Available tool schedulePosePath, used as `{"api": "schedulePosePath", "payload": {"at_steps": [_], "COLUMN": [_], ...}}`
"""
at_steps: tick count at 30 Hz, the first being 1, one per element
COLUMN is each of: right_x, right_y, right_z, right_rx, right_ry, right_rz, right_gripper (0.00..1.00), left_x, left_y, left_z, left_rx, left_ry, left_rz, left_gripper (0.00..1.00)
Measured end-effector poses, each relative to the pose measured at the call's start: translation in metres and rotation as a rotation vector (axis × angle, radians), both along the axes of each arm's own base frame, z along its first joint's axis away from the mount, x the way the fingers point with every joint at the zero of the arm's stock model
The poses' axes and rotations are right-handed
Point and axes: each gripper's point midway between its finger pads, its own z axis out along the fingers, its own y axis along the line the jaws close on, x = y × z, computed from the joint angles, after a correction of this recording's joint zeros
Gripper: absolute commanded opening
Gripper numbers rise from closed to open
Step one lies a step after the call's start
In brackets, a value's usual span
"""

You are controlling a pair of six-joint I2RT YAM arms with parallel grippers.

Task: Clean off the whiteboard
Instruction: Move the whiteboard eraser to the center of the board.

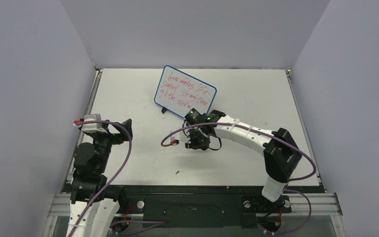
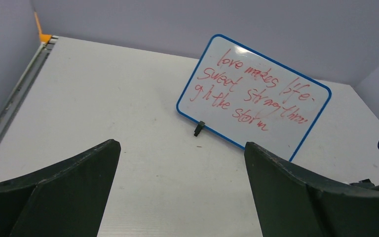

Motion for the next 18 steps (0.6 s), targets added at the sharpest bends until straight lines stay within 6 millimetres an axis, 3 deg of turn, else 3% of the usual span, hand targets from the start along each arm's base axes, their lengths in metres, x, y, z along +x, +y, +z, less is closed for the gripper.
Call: {"api": "schedulePosePath", "payload": {"at_steps": [5,9,11,18], "right_x": [0.018,0.026,0.027,0.024], "right_y": [0.071,0.101,0.109,0.107], "right_z": [-0.006,-0.02,-0.027,-0.043], "right_rx": [0.006,-0.005,-0.011,-0.045], "right_ry": [-0.028,-0.035,-0.029,0.003], "right_rz": [0.062,0.044,0.029,-0.008], "right_gripper": [0.17,0.18,0.19,0.27], "left_x": [-0.004,-0.004,-0.005,-0.007], "left_y": [0.023,0.032,0.034,0.038], "left_z": [0.0,-0.004,-0.004,-0.004], "left_rx": [-0.001,0.001,0.002,0.001], "left_ry": [-0.001,0.011,0.014,0.01], "left_rz": [0.125,0.172,0.185,0.206], "left_gripper": [0.97,0.97,0.97,0.96]}}
